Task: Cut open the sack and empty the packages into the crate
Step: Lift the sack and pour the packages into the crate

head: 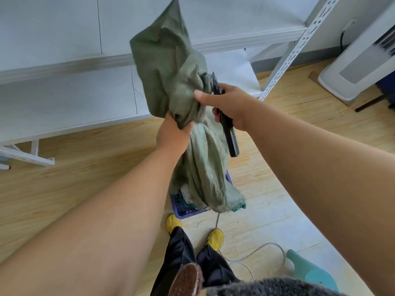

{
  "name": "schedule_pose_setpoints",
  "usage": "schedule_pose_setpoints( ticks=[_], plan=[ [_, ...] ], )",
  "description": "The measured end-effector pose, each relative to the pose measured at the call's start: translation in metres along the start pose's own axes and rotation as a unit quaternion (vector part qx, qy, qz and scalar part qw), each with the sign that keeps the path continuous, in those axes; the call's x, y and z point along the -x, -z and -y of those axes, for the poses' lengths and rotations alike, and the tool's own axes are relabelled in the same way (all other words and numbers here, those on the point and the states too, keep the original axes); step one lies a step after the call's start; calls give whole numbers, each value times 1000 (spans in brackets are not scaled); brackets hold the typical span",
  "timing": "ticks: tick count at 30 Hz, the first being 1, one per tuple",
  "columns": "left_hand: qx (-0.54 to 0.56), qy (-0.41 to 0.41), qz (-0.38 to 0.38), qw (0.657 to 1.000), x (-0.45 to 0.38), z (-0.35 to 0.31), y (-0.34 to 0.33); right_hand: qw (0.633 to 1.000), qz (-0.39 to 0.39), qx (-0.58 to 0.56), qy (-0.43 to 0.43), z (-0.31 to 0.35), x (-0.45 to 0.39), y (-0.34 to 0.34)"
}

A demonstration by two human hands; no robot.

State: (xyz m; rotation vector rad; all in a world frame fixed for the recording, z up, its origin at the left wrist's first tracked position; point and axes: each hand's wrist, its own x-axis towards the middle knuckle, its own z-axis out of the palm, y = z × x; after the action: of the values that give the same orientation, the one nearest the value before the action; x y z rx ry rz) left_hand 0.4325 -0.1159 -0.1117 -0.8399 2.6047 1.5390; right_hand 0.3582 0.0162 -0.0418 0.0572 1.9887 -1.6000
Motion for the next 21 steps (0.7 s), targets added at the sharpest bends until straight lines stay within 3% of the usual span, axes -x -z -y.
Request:
schedule_pose_setpoints(
  ticks=[5,8,12,15,18,21],
  plan=[
    [-36,-64,-149,986,-9,-13,19,999,-32,24,7,-15,1,8],
    [-138,-64,-81,985,-8,-15,18,999,-37,33,-12,-24,2,7],
    [-78,-82,-162,980,-8,-25,22,999,-39,19,-15,-29,4,10],
    [-152,-46,-102,982,-9,-23,26,999,-43,6,-18,-30,6,12],
    [-100,-43,-184,977,-12,-28,32,999,-47,0,-20,-28,7,14],
    [-167,-58,-106,979,-13,-34,30,998,-52,-6,-29,-34,8,17]
  ],
)
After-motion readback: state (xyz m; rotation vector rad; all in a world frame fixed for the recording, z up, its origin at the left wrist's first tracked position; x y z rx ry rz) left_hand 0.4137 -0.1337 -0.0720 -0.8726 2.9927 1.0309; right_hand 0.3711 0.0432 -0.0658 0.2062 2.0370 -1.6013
